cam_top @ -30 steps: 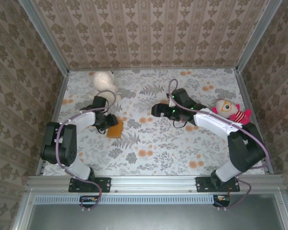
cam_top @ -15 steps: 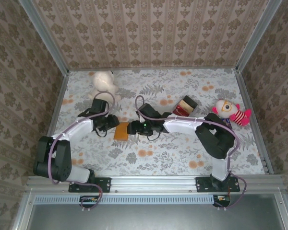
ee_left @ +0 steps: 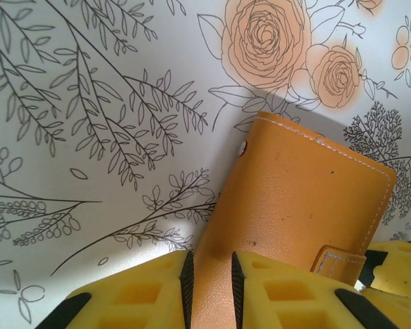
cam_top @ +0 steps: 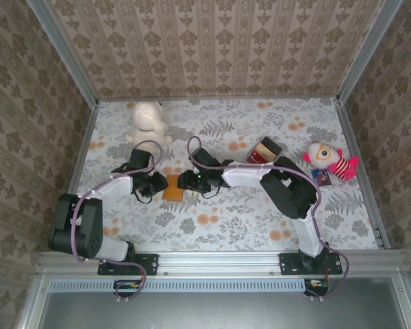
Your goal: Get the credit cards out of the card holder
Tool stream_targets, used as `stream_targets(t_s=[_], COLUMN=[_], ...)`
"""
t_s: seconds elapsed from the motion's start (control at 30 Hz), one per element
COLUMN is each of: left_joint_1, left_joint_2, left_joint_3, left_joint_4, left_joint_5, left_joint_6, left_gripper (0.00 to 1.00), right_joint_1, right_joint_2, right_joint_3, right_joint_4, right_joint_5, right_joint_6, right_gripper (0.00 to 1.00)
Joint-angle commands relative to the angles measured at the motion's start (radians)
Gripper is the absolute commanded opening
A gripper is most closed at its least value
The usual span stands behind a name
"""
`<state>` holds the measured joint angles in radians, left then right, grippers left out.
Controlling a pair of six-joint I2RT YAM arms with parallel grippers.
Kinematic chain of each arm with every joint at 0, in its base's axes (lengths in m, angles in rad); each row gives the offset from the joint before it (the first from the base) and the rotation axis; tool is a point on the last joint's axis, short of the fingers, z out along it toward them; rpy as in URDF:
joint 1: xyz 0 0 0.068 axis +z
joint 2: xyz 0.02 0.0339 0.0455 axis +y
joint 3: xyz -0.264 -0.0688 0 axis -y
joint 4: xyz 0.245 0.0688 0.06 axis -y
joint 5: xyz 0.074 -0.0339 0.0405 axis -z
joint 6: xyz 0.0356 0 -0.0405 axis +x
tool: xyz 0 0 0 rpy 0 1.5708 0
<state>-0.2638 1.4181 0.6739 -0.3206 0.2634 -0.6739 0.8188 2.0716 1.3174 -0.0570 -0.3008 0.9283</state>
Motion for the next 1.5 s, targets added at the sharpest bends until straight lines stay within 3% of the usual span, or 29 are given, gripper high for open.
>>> stream_targets(t_s=[0.0,0.2,0.4,0.5,0.57,0.63,0.73,0.9,1.13,1.3,1.47], left_joint_1=[0.000,-0.008,-0.022,-0.032,-0.034,-0.033,-0.032,-0.021,0.012,0.022,0.029], left_joint_2=[0.020,0.035,0.039,0.025,0.004,-0.028,-0.073,-0.144,-0.200,-0.226,-0.247], left_joint_3=[-0.021,-0.031,-0.033,-0.032,-0.025,-0.017,0.016,0.053,0.082,0.075,0.057], left_joint_4=[0.020,0.031,0.036,0.040,0.032,0.012,-0.067,-0.154,-0.195,-0.221,-0.219], left_joint_5=[0.016,0.011,0.008,0.009,0.008,-0.006,-0.070,-0.158,-0.209,-0.347,-0.369], left_joint_6=[-0.016,-0.018,-0.012,-0.010,-0.009,-0.010,-0.012,0.001,0.016,-0.002,0.006], left_gripper=[0.23,0.19,0.18,0.18,0.19,0.21,0.33,0.52,0.74,0.87,1.00], right_joint_1=[0.005,0.004,0.005,0.002,-0.004,-0.019,-0.049,-0.103,-0.130,-0.115,-0.090], right_joint_2=[0.051,0.083,0.097,0.096,0.090,0.072,-0.003,-0.180,-0.395,-0.444,-0.399], right_joint_3=[0.044,0.055,0.031,0.032,0.032,0.018,-0.042,-0.070,-0.010,0.043,0.085], right_joint_4=[0.012,0.055,0.243,0.243,0.230,0.215,0.192,-0.062,-0.443,-0.598,-0.667], right_joint_5=[-0.036,-0.090,-0.191,-0.190,-0.187,-0.187,-0.163,-0.064,0.181,0.401,0.630], right_joint_6=[0.013,0.032,0.086,0.080,0.067,0.048,-0.009,-0.234,-0.570,-0.693,-0.750], right_gripper=[0.50,0.45,0.36,0.29,0.18,0.10,0.07,0.06,0.06,0.06,0.08])
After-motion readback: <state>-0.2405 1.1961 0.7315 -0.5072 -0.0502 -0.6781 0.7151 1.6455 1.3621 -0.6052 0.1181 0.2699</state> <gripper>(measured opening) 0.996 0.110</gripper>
